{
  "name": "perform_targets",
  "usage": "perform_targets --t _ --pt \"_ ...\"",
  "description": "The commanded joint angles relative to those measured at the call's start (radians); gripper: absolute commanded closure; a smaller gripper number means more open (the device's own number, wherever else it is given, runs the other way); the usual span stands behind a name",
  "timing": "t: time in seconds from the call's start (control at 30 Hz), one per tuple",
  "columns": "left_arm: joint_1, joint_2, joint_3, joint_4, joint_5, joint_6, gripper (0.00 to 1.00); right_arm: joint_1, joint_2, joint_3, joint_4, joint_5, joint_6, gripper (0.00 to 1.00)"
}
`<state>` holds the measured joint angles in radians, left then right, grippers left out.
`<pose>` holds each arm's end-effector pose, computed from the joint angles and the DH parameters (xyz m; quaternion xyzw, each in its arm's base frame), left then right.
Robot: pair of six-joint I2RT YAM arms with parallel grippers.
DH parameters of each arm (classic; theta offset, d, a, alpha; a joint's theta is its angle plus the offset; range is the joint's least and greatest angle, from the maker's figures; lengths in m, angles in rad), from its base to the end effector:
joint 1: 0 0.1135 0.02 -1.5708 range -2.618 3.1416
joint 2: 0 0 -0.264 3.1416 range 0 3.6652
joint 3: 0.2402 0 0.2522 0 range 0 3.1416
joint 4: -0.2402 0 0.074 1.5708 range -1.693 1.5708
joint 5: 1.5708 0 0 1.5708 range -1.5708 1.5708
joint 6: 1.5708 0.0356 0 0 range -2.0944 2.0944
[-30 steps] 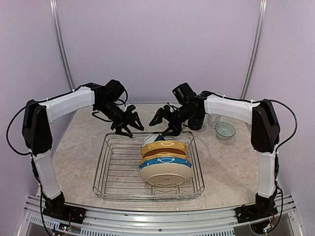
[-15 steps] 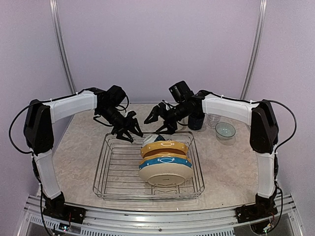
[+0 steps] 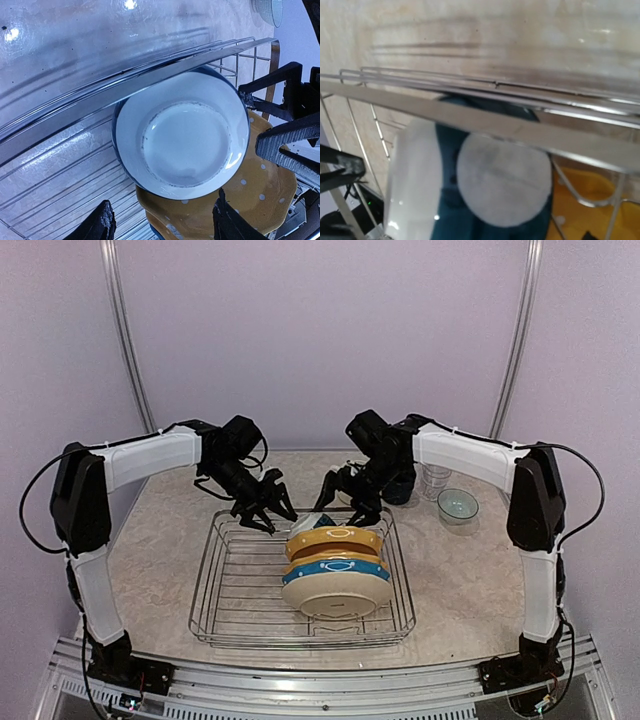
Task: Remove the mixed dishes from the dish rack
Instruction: Grab the bowl from the dish rack.
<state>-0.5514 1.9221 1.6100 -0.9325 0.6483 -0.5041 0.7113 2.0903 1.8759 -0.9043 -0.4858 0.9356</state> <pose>0.3254 -0.2254 0.2463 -0.0738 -0.9339 0.3490 0.0253 0.3295 0.3059 0.2543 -0.0523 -0.9460 -0.3189 0.0241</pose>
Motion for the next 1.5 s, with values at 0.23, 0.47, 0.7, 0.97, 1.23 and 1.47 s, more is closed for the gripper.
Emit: perform_targets --t 0.23,0.47,0.7,0.97,1.23,1.47 --pt "-0.004 0.019 -0.022 0.006 -0.021 0.001 0.37 0.015 0.099 0.052 0.142 -0.173 0.059 0.15" --pt "0.013 0.004 -0.043 0.033 -0.006 -0.011 0.39 0.017 0.07 0.035 0.212 -0.192 0.104 0.22" --pt "0.013 0.02 -0.028 0.042 0.013 -0.011 0.4 0.017 0.04 -0.029 0.291 -0.212 0.157 0.31" --pt "0.01 0.033 -0.012 0.033 0.018 -0.007 0.4 0.022 0.062 -0.03 0.42 -0.242 0.225 0.38" --pt "0.006 0.032 -0.022 0.034 0.018 -0.005 0.41 0.024 0.037 -0.107 0.528 -0.277 0.302 0.44" --pt "0.003 0.041 -0.015 0.031 0.018 0.0 0.42 0.026 0.019 -0.133 0.536 -0.304 0.315 0.52"
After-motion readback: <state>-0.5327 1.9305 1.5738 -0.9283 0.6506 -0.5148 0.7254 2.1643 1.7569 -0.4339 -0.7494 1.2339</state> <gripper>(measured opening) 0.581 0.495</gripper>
